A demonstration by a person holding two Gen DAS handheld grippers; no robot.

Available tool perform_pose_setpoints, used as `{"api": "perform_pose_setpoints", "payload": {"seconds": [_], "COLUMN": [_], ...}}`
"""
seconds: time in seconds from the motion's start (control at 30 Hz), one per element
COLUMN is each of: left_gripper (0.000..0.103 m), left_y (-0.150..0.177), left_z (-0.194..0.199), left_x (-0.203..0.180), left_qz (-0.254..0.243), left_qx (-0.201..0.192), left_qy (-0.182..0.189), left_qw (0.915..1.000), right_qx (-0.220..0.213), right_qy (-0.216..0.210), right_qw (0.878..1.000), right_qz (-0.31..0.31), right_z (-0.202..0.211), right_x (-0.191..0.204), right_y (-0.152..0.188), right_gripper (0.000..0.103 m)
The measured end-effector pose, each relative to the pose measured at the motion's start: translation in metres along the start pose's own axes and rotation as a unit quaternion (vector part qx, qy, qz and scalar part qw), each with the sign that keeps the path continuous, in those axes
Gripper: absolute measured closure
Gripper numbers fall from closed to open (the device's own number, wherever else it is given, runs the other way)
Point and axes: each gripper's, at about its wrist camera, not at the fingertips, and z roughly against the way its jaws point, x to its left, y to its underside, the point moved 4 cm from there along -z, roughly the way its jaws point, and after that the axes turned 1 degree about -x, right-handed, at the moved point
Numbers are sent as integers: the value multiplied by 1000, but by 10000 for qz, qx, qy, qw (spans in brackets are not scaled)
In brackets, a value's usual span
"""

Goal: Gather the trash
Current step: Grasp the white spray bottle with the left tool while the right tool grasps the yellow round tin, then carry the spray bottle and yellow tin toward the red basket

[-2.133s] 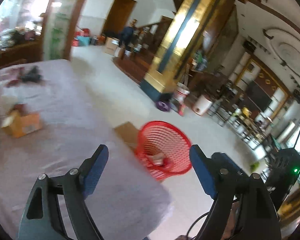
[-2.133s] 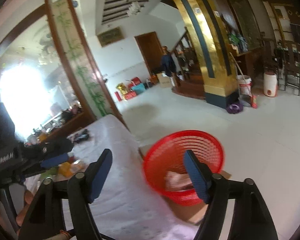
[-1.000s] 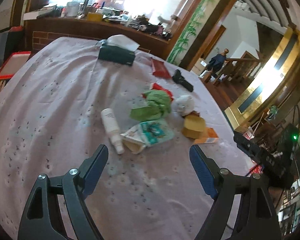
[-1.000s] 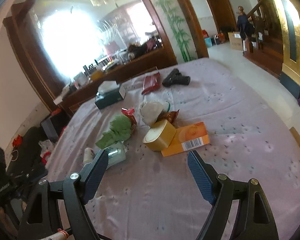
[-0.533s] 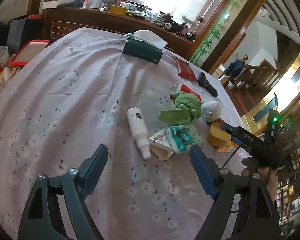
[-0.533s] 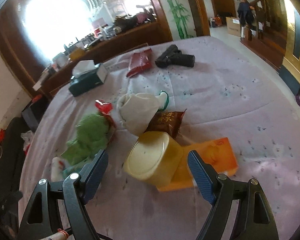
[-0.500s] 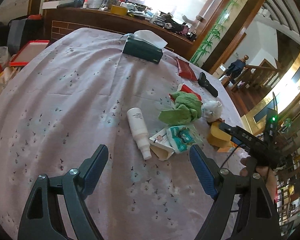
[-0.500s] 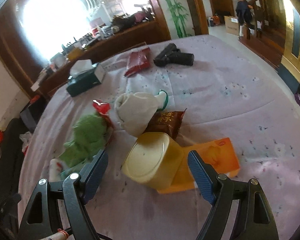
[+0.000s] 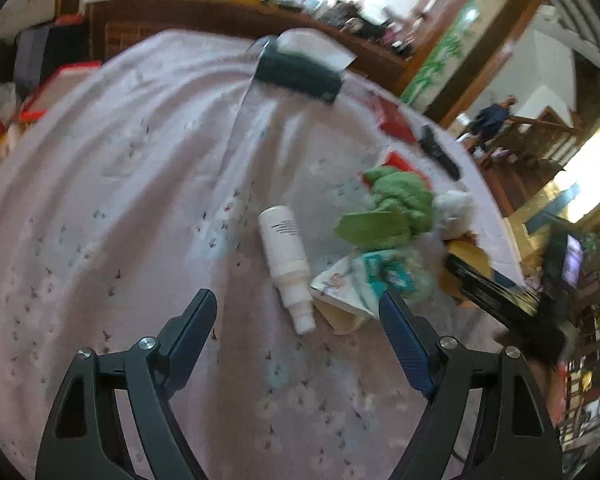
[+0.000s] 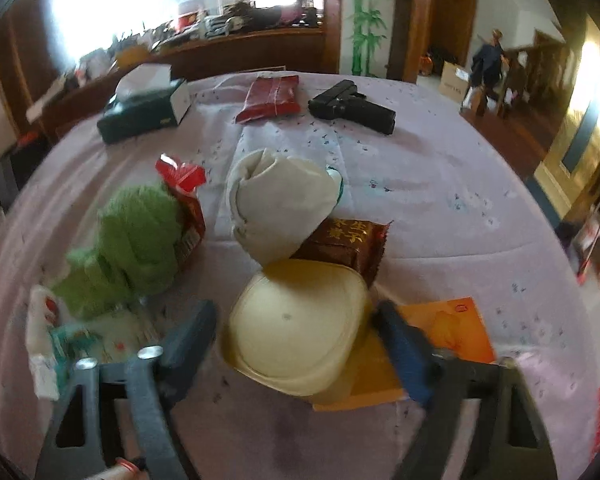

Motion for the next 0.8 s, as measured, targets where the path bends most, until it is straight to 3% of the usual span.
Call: {"api": "perform_pose_setpoints", "payload": {"seconds": [0.23,0.43,0.53,0.7,0.8], "left_gripper": [26,51,73,74,74], "left_y": [-13,-19,-14,8,31], "left_z": [-49,-61,-60,-46,-26], "left_x": [4,6,4,3,3], "left_qz": [182,34,-214,-502,-492], "left_qx": [383,337,345,504,382], "left_qy": [-189,-597,-816,-931,-995], "left_qw": [9989,9976,9958,9931,9931], "right_qx": [-81,-375,-505,-740,-964], "right_qy": [-495,-984,-1299,-1595,-1632], "right_qw": [9987,9939,9888,9813,9780], "right_qz": [-135,-327,-532,-789,-868], "right_z": [24,76,100,140,167], "right_x": [-19,-34,-42,-54,-65], "right_y": [12,30,44,73,93], "right_gripper": [23,23,23,23,23]}}
